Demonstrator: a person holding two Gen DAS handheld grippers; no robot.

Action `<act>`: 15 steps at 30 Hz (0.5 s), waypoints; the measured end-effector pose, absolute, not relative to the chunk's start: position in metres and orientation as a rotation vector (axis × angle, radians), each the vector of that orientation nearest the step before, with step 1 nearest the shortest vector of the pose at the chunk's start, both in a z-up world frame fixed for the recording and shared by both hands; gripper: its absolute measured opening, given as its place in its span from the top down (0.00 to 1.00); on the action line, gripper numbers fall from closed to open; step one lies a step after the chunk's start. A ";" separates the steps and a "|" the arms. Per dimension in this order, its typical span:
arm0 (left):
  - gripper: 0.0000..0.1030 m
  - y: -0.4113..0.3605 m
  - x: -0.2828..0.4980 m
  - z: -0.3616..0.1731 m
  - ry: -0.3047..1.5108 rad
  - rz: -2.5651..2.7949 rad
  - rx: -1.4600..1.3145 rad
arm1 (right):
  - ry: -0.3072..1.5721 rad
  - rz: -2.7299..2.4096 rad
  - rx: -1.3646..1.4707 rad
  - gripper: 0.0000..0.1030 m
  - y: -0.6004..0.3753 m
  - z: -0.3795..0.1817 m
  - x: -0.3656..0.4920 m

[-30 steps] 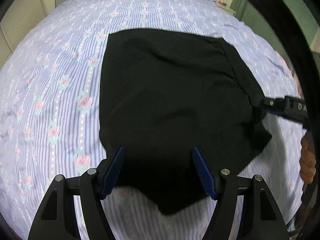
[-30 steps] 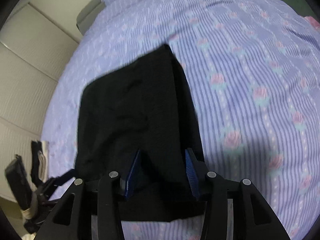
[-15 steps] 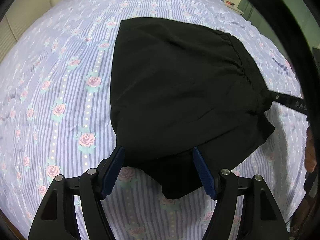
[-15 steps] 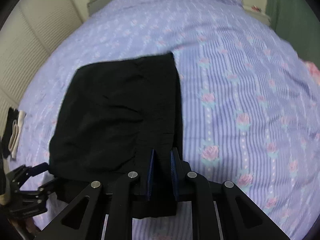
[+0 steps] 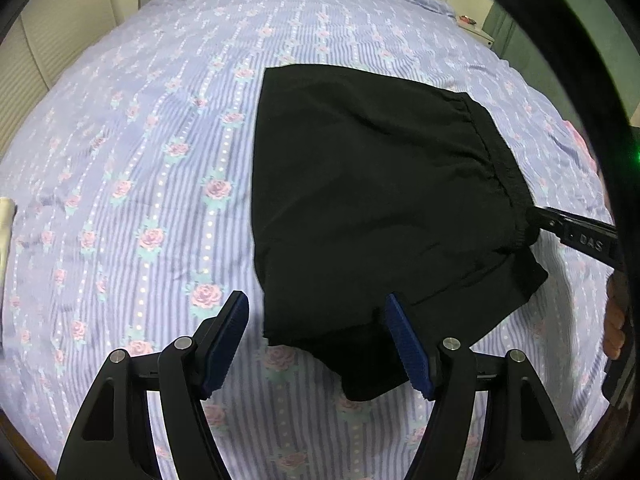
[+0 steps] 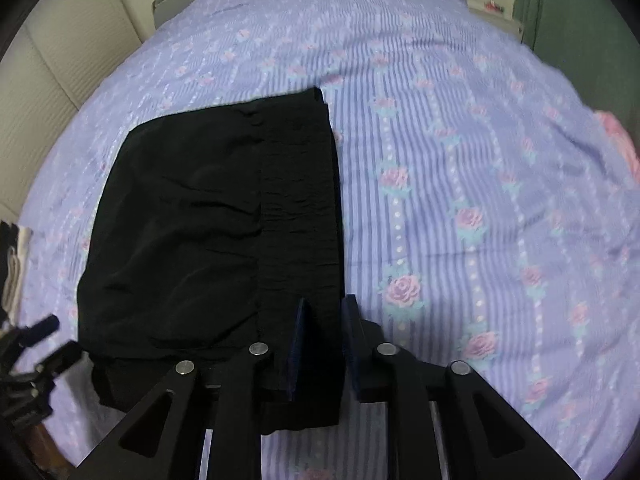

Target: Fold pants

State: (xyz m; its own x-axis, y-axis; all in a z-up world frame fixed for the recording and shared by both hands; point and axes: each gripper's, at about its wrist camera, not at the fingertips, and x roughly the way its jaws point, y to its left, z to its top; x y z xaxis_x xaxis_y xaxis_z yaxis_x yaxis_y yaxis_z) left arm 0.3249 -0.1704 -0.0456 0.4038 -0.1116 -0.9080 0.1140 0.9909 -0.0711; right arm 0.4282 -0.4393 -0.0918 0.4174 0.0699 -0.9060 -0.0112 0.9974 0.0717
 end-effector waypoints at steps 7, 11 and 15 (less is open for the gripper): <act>0.27 -0.163 0.324 -0.035 1.123 -0.088 0.018 | 1.045 0.049 0.029 0.27 -0.432 -0.069 0.406; 0.26 -0.155 0.325 -0.033 1.119 -0.076 -0.007 | 1.045 0.109 0.236 0.23 -0.447 -0.078 0.399; 0.26 -0.154 0.326 -0.032 1.111 -0.071 -0.015 | 1.056 0.161 0.524 0.23 -0.470 -0.106 0.396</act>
State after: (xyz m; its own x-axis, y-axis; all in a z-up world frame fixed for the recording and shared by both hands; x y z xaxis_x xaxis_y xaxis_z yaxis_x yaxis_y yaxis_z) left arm 0.3258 -0.1536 -0.0320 0.4421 -0.0649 -0.8946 0.0498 0.9976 -0.0478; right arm 0.3962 -0.4697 -0.1057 0.4934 0.3711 -0.7867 0.1202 0.8666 0.4843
